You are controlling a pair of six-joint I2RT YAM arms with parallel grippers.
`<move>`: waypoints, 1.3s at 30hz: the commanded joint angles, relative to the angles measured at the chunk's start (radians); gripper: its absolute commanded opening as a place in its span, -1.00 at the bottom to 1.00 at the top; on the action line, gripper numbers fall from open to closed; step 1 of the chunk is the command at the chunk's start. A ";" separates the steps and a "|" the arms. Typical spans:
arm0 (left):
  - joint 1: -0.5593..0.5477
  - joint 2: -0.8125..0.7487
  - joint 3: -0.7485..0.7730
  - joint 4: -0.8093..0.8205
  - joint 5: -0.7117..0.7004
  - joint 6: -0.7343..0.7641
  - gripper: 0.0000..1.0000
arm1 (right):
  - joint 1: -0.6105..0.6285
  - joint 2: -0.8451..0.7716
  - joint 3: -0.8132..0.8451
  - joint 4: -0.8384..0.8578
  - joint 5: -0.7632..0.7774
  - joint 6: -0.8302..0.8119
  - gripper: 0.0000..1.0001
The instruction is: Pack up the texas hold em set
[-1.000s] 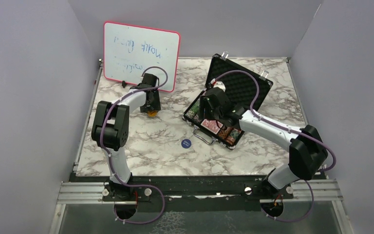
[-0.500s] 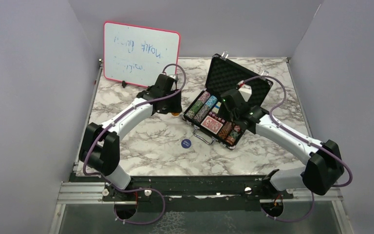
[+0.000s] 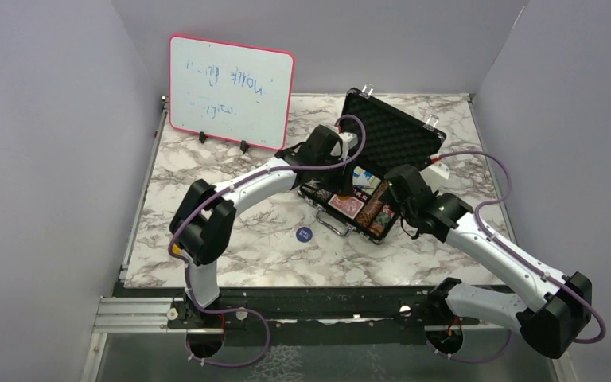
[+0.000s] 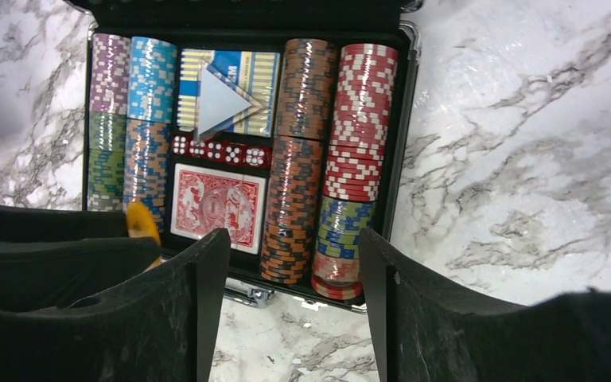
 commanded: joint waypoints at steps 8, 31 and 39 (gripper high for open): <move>-0.053 0.142 0.097 -0.036 0.002 0.082 -0.01 | -0.002 -0.004 -0.013 -0.067 0.043 0.086 0.27; -0.026 0.080 0.102 -0.054 -0.048 0.103 0.36 | -0.002 0.066 0.048 0.103 -0.131 -0.132 0.38; 0.147 -0.183 0.020 -0.044 -0.228 0.034 0.37 | 0.086 0.161 0.088 0.206 -0.267 -0.227 0.36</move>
